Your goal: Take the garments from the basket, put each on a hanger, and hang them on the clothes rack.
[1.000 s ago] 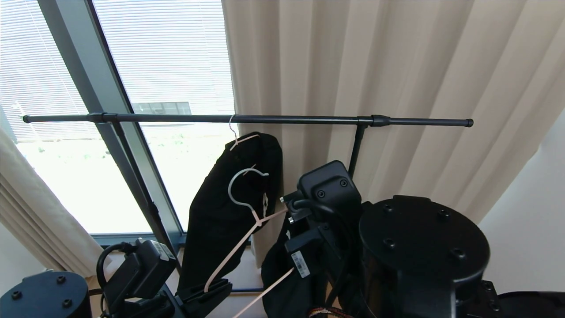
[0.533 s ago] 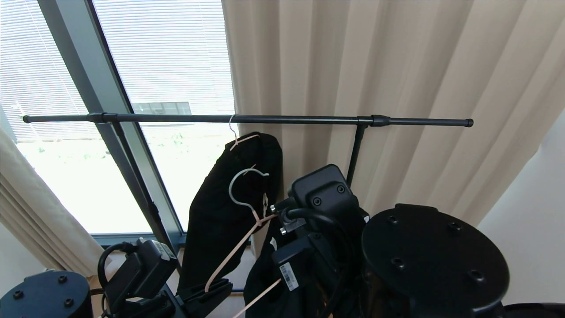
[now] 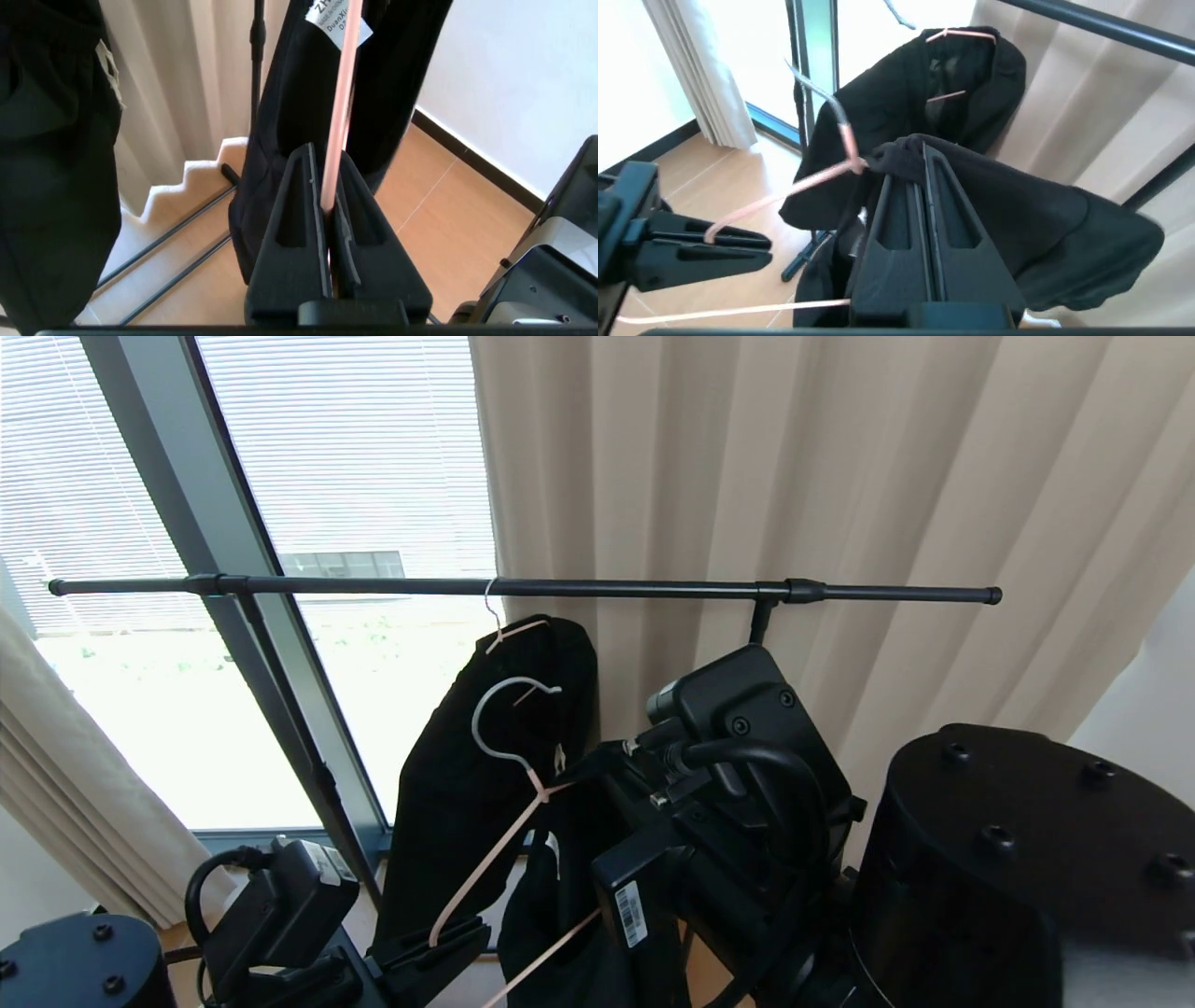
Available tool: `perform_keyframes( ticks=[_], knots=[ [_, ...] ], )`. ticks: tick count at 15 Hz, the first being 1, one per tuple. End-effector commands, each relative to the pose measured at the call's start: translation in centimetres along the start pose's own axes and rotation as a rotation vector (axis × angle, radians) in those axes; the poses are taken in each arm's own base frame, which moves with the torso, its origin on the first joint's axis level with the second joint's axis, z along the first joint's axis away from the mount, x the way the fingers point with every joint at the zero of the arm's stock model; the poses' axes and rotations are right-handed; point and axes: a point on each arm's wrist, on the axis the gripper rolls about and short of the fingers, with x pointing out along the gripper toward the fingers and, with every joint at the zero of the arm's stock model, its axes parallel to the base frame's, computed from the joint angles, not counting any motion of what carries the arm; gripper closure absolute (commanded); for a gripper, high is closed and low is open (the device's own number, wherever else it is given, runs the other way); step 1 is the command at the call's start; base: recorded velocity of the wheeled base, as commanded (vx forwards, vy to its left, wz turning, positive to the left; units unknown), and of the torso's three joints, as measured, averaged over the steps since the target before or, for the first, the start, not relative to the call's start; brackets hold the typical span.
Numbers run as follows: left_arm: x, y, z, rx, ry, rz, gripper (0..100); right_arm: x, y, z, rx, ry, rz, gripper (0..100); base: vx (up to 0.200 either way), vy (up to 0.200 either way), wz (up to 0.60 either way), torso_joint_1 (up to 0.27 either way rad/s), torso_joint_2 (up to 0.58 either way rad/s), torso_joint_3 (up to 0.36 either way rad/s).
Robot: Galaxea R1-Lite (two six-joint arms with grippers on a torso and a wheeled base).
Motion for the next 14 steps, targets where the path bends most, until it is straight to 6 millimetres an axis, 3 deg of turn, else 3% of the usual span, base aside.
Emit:
perform_keyframes(
  ticks=[1,5,6,10,14],
  knots=[
    [-0.4,-0.3,-0.1,0.009,-0.019,-0.018,100,0.0,-0.4,0.4,0.010,-0.012,-0.010,100,0.000,0.000,0.00,0.000,0.00,0.000],
    [-0.5,-0.5,-0.2,0.015,-0.027,-0.030,100,0.0,-0.5,0.4,0.026,-0.017,-0.012,100,0.000,0.000,0.00,0.000,0.00,0.000],
    [-0.5,-0.5,-0.2,0.015,-0.027,-0.030,100,0.1,-0.5,0.6,0.038,-0.033,-0.015,0,0.000,0.000,0.00,0.000,0.00,0.000],
    [-0.5,-0.6,-0.1,0.026,-0.029,-0.036,100,0.3,-2.2,1.4,0.045,-0.058,-0.065,0,0.000,0.000,0.00,0.000,0.00,0.000],
    [-0.5,-0.9,-0.1,0.033,-0.031,-0.050,100,0.4,-2.1,1.1,0.038,-0.049,-0.063,0,0.000,0.000,0.00,0.000,0.00,0.000]
  ],
)
